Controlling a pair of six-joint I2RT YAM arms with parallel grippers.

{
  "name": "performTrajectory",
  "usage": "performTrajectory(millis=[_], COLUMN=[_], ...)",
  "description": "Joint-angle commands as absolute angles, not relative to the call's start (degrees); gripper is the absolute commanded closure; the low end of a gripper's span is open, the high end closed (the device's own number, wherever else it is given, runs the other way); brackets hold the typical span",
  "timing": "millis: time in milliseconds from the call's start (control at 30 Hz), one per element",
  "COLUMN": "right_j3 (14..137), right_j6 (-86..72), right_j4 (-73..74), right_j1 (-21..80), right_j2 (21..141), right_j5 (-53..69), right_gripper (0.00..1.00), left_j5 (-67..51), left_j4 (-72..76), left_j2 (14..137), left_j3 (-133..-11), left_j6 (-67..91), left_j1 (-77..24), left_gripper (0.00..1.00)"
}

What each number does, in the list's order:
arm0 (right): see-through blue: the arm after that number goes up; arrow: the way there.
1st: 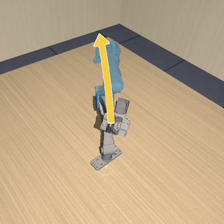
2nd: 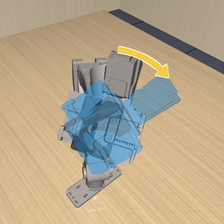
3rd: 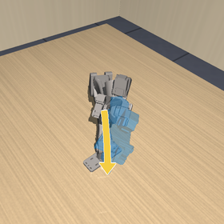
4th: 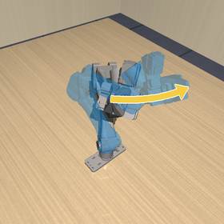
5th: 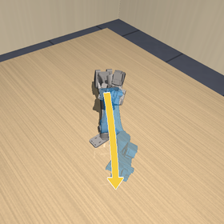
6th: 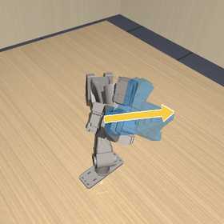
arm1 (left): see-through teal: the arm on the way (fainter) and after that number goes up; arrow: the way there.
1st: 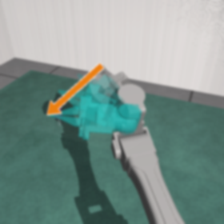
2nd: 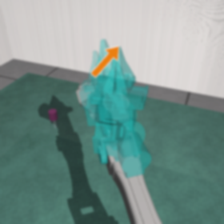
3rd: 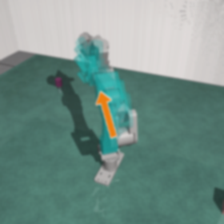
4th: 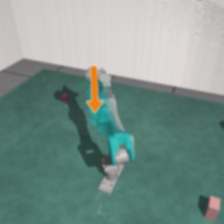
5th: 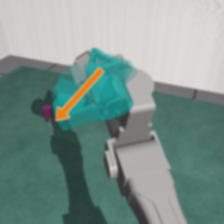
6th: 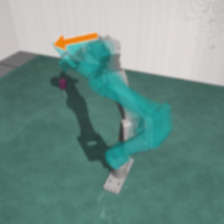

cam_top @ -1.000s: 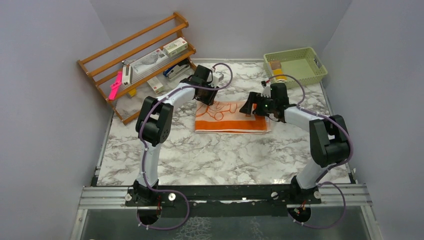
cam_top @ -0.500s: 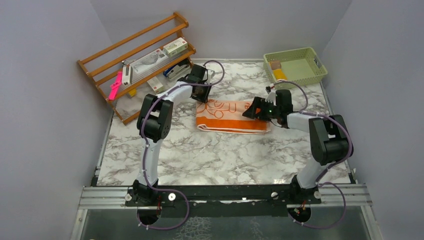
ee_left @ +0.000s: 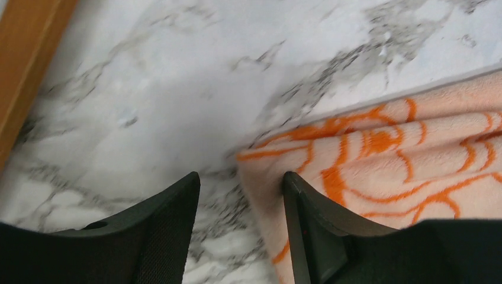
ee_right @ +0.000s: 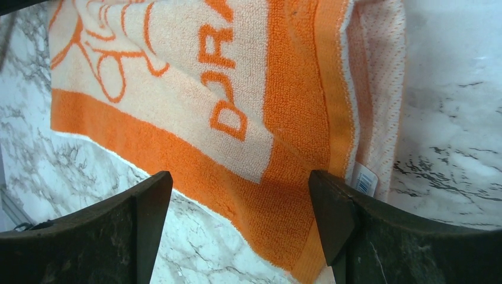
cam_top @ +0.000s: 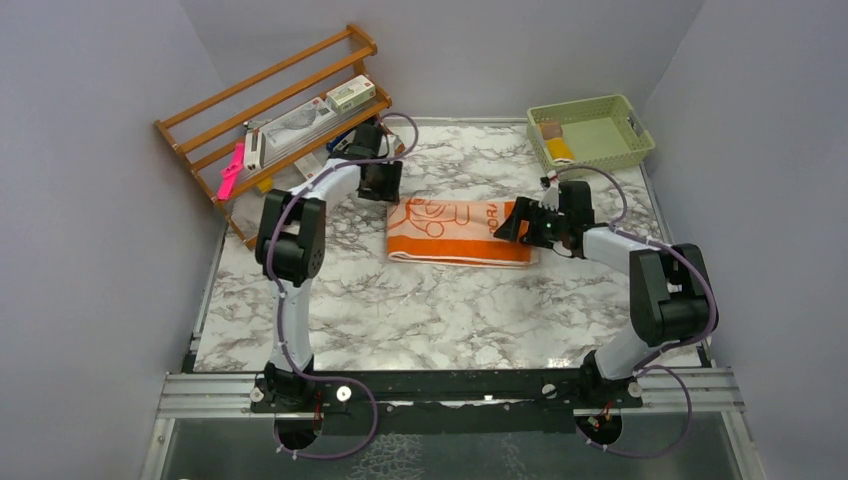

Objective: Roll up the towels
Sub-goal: Fold the towel at the center of the board.

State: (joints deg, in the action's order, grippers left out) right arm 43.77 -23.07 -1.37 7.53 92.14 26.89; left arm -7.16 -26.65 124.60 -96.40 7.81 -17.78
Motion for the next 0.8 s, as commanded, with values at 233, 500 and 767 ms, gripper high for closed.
performTrajectory(millis=[233,500,767], right_j3=[52.5,48.5,46.9], right_j6=[-20.4,-19.9,-19.3], right_j4=[9.1,9.0,9.8], right_j1=[6.9,6.9,6.9], right_j2=[87.9,84.7,81.7], right_j5=[27.5,28.0,27.5], right_gripper=[0.13,0.12,0.13], left_j5=[-25.0,-35.1,-34.9], left_j4=[-26.0,-18.7,-11.3], left_j2=[111.8,110.8,103.2], left_j3=[-71.8,-71.1,-58.5], left_j6=[16.5,22.9,33.1], left_j1=[-9.5,-9.3,-12.0], left_gripper=[0.44,0.43,0.64])
